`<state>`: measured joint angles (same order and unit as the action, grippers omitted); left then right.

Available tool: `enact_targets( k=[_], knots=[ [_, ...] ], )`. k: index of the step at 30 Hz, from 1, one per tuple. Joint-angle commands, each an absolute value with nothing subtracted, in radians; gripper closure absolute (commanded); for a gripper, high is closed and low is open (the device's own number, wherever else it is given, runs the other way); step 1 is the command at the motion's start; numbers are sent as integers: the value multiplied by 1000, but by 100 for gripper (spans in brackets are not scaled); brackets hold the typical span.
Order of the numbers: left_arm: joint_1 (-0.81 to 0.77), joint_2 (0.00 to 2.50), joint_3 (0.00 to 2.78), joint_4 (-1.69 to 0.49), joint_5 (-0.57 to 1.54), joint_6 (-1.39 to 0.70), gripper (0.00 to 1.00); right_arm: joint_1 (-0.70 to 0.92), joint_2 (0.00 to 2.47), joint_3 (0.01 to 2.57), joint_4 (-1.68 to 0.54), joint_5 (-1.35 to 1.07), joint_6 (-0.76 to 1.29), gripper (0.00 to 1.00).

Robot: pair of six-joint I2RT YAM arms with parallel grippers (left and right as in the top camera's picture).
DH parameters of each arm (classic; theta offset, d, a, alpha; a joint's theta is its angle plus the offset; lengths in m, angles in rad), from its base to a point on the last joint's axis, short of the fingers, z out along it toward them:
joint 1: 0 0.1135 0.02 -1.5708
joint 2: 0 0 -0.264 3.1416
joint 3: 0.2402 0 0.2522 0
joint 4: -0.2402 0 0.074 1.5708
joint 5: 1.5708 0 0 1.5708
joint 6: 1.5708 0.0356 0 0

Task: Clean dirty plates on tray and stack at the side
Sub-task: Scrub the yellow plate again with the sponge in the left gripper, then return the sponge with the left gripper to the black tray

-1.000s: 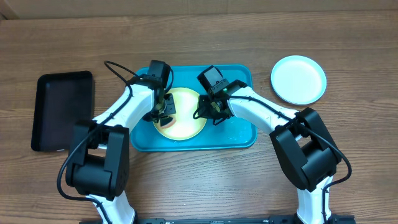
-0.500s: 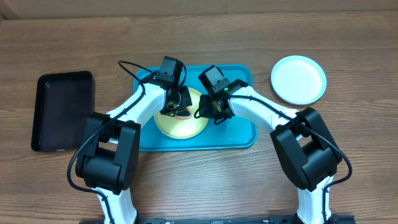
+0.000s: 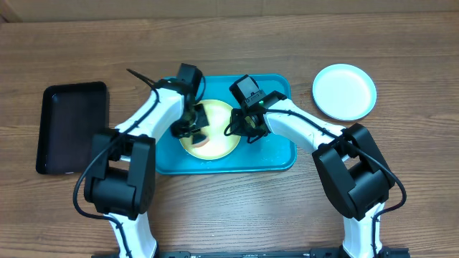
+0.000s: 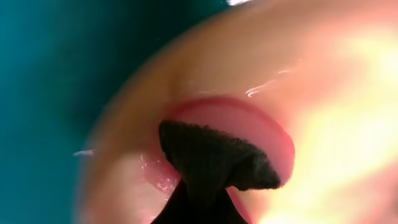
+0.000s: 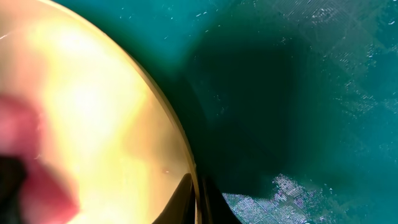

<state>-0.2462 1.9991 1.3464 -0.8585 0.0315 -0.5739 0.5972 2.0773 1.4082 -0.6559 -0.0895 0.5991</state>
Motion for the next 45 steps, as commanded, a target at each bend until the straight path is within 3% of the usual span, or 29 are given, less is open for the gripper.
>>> enact_targets(
  k=[1, 6, 12, 15, 26, 35, 45],
  knots=[
    [-203, 2045, 1378, -909, -141, -564, 96, 598, 2112, 1386, -666, -46, 599, 96],
    [-218, 2046, 1401, -861, -113, -586, 96, 598, 2112, 1386, -664, -46, 599, 96],
    [-284, 2049, 1374, -659, 154, -591, 96, 598, 2112, 1386, -659, -46, 600, 96],
    [-325, 2056, 1368, -605, 186, -595, 96, 598, 2112, 1386, -660, -46, 599, 96],
    [-376, 2061, 1368, -674, 175, -602, 96, 598, 2112, 1386, -667, -46, 599, 96],
    [-300, 2061, 1374, -905, -86, -561, 96, 598, 2112, 1386, -667, -46, 599, 96],
    [-246, 2059, 1522, -994, -270, -561, 95, 598, 2112, 1386, -666, -46, 599, 96]
  ],
)
